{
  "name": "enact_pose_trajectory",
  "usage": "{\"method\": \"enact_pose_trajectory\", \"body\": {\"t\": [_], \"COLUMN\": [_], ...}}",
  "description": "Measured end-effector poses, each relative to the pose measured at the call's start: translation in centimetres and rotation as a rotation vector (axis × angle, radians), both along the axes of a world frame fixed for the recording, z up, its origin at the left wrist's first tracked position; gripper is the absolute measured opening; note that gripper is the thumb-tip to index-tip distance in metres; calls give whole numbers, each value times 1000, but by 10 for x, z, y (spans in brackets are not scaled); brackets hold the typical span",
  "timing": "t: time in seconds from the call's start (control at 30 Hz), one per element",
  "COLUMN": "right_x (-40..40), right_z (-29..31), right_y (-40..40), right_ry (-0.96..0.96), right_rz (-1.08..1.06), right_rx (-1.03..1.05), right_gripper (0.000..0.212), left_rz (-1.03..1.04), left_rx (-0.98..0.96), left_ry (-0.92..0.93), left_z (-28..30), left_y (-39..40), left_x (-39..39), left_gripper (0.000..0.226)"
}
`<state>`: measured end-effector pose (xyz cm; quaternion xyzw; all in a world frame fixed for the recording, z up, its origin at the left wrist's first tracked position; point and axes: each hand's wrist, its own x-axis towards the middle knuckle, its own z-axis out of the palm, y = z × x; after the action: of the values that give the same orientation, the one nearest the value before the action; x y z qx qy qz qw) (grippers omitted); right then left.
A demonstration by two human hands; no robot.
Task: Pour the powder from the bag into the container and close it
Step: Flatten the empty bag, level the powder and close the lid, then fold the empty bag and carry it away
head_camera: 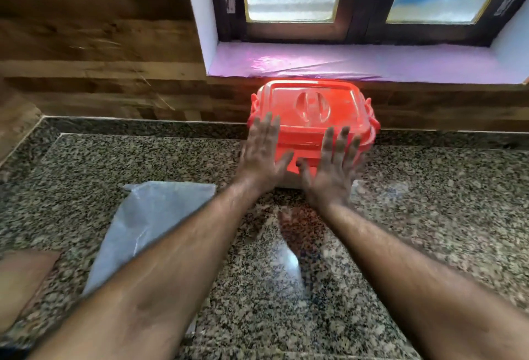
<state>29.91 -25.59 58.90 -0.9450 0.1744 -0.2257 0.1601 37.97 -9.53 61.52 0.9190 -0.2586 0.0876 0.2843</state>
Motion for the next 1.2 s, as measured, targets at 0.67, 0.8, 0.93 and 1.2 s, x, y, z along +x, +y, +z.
{"method": "enact_pose_trajectory", "body": {"t": [0.67,0.8,0.93,1.2], "right_x": [-3,13,20,27], "right_z": [-118,-113,-93,-104], "right_y": [285,282,270,231], "right_ry": [655,625,672,710], "right_rz": [-148,-155,18,482], "right_rx": [801,1084,1210,558], "right_gripper": [68,24,31,25], "left_rz": [699,696,619,449], "left_rx": [117,-170,-250,-270], "left_ry": [711,824,924,874], "left_z": [-133,-143,-146,-156], "left_y": [392,417,444,471], "left_x": [-47,-31,-15,-8], "left_gripper": [59,18,26,46]}}
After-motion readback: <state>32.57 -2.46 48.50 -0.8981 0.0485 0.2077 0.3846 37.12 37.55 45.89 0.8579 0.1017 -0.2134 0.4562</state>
